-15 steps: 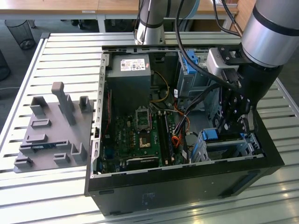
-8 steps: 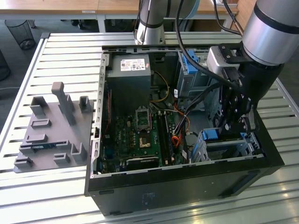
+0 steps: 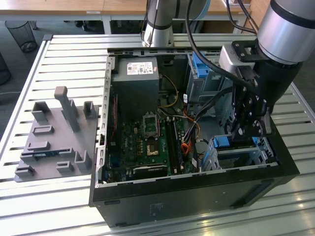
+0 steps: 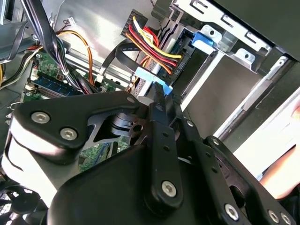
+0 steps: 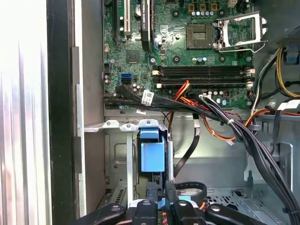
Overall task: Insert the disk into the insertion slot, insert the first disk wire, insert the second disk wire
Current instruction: 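Insert the second disk wire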
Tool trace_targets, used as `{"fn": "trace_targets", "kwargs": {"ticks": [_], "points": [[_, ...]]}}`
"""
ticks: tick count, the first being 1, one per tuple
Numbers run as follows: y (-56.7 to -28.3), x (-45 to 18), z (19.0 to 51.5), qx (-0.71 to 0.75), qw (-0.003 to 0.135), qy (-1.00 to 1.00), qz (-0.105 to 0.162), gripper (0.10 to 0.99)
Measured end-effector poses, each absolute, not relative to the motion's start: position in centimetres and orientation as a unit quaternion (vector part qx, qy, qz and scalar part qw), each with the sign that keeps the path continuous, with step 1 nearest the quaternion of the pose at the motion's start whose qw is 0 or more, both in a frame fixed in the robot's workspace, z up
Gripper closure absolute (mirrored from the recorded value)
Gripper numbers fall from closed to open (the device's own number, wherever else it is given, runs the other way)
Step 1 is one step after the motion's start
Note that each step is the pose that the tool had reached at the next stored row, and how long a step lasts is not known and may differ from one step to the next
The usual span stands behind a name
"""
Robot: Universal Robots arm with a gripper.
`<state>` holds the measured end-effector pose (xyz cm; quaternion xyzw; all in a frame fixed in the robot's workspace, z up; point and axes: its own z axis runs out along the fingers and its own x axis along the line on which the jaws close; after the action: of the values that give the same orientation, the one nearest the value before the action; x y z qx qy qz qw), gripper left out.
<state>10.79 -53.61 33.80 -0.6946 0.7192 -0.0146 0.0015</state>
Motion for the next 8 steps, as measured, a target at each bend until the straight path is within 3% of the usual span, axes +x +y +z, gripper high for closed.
{"fn": "trace_targets", "kwargs": {"ticks": [5,6,8], "points": [[-53.61,10.79,34.16,-0.695,0.001,0.719,-0.015,0.882],[-53.61,10.79,34.21,-0.695,0.001,0.719,-0.015,0.949],[-53.61,10.79,34.29,-0.695,0.001,0.719,-0.015,0.98]]}}
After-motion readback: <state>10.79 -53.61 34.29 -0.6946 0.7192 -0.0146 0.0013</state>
